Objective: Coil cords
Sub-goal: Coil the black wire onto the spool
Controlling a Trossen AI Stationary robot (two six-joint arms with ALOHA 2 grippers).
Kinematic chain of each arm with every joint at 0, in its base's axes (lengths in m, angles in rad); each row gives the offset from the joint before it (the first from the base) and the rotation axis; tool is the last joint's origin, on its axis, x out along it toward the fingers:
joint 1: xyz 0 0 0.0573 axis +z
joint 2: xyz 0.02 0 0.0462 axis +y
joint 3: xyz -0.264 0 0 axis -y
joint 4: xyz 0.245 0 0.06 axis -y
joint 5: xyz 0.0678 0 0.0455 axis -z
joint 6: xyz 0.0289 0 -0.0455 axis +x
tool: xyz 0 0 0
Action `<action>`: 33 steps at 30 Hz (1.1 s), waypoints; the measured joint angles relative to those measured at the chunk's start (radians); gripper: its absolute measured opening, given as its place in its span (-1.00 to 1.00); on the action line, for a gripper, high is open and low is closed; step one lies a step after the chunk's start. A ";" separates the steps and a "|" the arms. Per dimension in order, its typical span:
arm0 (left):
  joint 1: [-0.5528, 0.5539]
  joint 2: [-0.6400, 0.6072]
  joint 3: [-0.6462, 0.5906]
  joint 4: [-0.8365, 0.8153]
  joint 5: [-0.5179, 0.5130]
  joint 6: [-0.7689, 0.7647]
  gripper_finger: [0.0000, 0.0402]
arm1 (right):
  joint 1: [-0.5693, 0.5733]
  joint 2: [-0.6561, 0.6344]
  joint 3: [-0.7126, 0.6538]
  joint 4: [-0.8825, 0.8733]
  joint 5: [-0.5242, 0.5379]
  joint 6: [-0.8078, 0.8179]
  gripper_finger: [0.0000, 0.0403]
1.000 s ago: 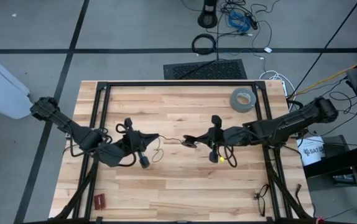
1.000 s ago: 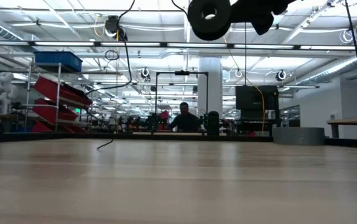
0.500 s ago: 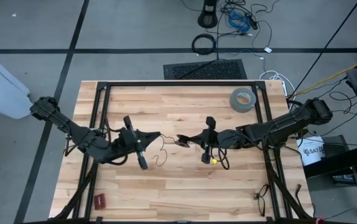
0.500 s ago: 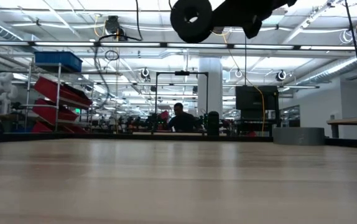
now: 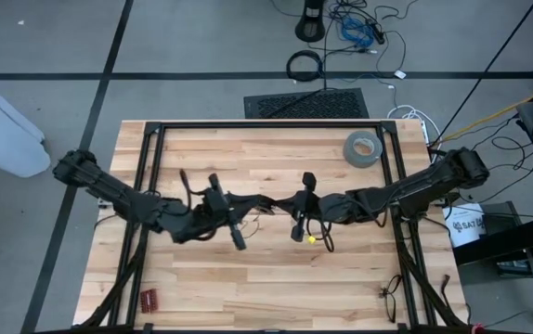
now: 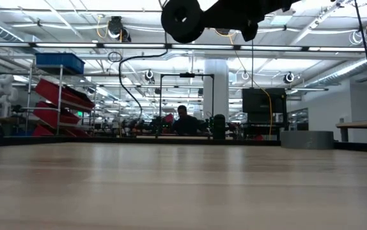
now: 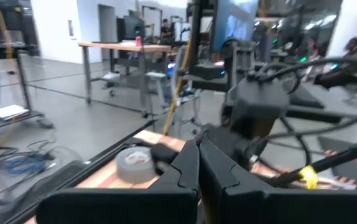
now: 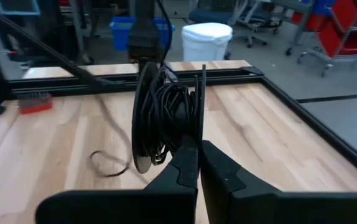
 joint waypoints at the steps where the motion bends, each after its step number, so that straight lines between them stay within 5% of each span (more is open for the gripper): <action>1: 0.009 0.015 0.000 0.030 0.024 -0.001 -1.00 | 0.000 0.003 0.000 0.002 0.013 0.000 -1.00; 16: 0.058 0.216 0.000 0.177 0.165 -0.007 -1.00 | -0.006 0.011 0.000 0.047 0.042 -0.024 -1.00; 33: 0.023 0.180 0.000 0.192 0.226 0.047 -1.00 | -0.006 0.011 0.000 0.044 0.022 -0.012 -1.00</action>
